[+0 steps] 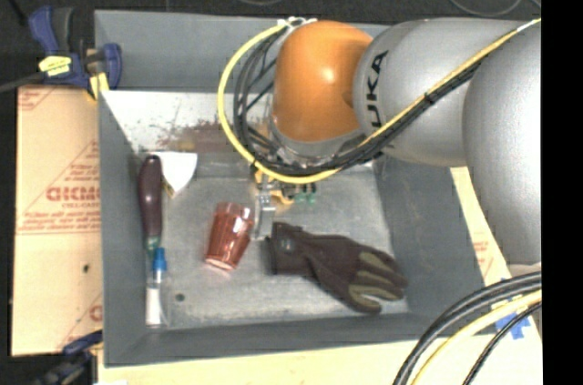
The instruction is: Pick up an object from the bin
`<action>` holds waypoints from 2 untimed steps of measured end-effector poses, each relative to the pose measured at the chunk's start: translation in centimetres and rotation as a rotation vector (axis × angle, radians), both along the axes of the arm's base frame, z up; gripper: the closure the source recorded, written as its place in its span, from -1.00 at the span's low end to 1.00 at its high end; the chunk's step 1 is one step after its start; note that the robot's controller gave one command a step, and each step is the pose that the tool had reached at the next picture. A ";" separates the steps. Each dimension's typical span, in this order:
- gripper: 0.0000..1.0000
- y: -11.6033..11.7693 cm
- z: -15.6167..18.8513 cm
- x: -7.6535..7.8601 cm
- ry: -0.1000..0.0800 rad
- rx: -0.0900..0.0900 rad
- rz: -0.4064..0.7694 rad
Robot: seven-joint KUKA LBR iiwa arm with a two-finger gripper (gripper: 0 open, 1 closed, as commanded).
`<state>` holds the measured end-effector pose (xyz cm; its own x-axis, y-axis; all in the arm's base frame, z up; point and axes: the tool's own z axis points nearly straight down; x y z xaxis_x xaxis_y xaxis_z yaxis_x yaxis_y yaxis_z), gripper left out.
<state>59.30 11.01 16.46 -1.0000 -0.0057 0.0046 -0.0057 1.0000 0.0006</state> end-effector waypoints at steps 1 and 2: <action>-1.00 -0.1 0.5 0.2 -0.008 0.001 -0.003; -1.00 -4.1 -3.8 -0.9 -0.010 0.002 -0.083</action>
Offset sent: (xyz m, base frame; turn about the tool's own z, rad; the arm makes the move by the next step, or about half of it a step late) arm -0.0248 -0.0937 -0.0946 0.1880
